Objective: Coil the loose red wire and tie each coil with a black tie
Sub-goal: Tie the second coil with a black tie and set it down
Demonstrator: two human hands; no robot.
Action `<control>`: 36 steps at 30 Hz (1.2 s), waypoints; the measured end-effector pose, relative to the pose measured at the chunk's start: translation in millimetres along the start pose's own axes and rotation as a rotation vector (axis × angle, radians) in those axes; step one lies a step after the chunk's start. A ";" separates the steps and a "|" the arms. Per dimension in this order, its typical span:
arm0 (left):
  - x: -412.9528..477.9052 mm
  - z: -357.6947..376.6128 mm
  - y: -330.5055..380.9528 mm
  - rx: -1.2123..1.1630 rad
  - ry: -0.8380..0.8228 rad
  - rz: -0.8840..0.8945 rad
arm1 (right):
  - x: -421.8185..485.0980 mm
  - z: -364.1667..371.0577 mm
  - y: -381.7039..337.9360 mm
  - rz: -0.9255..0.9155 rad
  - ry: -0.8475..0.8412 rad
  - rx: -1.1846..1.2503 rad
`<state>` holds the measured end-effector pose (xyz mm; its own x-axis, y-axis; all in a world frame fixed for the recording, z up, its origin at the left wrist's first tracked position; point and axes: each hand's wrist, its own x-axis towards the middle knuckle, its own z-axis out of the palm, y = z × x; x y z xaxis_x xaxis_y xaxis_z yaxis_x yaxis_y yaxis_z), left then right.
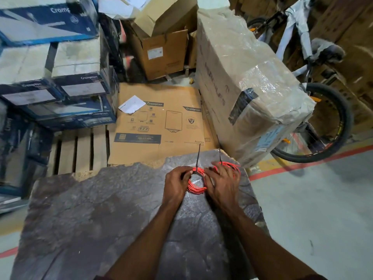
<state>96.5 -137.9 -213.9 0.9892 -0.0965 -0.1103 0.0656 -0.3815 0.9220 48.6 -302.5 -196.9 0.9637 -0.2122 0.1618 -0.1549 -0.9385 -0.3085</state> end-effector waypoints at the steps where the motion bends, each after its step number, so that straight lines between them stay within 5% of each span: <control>1: -1.1 -0.9 -0.6 0.101 -0.004 0.049 | 0.5 0.4 1.1 -0.006 -0.007 -0.003; 6: -16.5 -2.7 -3.8 0.679 -0.022 0.339 | -1.0 4.4 5.4 0.022 -0.096 -0.097; 9: -28.0 1.2 -17.3 0.799 -0.100 0.338 | -5.3 10.4 9.7 0.066 -0.157 -0.129; 36: -16.8 12.7 -15.0 0.914 -0.156 0.143 | -19.1 12.7 9.9 0.024 -0.298 -0.075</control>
<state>77.3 -142.2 -230.6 0.9467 -0.2956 -0.1280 -0.2496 -0.9244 0.2883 31.5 -304.3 -215.0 0.9792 -0.1558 -0.1303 -0.1833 -0.9540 -0.2370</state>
